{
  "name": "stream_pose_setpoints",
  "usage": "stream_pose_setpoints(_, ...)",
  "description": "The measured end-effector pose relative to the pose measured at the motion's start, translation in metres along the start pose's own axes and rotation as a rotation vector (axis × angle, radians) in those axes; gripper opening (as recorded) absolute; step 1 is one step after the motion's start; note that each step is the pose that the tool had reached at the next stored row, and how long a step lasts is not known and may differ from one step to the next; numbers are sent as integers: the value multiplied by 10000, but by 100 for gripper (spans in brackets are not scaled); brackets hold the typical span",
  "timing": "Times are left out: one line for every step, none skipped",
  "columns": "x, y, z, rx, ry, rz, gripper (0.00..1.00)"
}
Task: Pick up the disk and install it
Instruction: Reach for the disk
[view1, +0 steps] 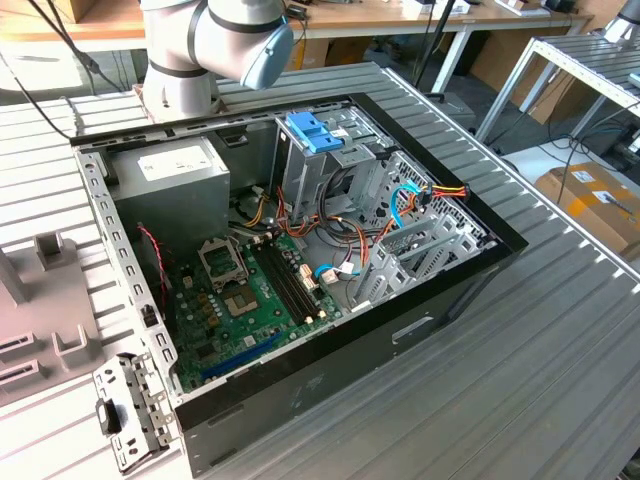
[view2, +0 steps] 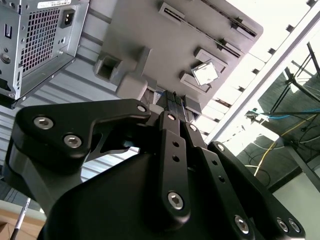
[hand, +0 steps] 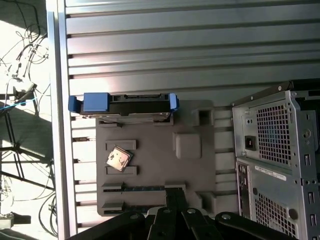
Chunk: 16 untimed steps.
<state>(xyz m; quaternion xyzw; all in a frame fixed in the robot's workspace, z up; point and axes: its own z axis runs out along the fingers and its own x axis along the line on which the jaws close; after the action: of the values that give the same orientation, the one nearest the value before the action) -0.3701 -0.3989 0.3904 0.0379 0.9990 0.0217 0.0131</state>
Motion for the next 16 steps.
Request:
stream_pose_setpoints(7,-1,-1,1,1,0,11)
stream_pose_setpoints(12,-1,0,0,0,0,11)
stream_pose_setpoints(18,-1,-1,0,0,0,11)
stream_pose_setpoints(23,-2,-1,0,0,0,11)
stream_pose_setpoints(31,-2,0,0,0,0,11)
stream_pose_setpoints(36,-3,-1,0,1,0,11)
stream_pose_setpoints(44,-3,-1,0,0,0,11)
stream_pose_setpoints(49,-4,-1,1,1,0,11)
stream_pose_setpoints(54,-4,-1,0,0,0,11)
stream_pose_setpoints(62,-5,-1,0,0,0,11)
stream_pose_setpoints(67,-5,-1,0,0,0,11)
stream_pose_setpoints(73,-5,-2,0,1,0,11)
stream_pose_setpoints(78,-6,-2,0,1,0,11)
stream_pose_setpoints(83,-6,-2,1,1,0,11)
stream_pose_setpoints(89,-7,-2,0,0,0,11)
stream_pose_setpoints(95,-7,-2,0,1,0,11)
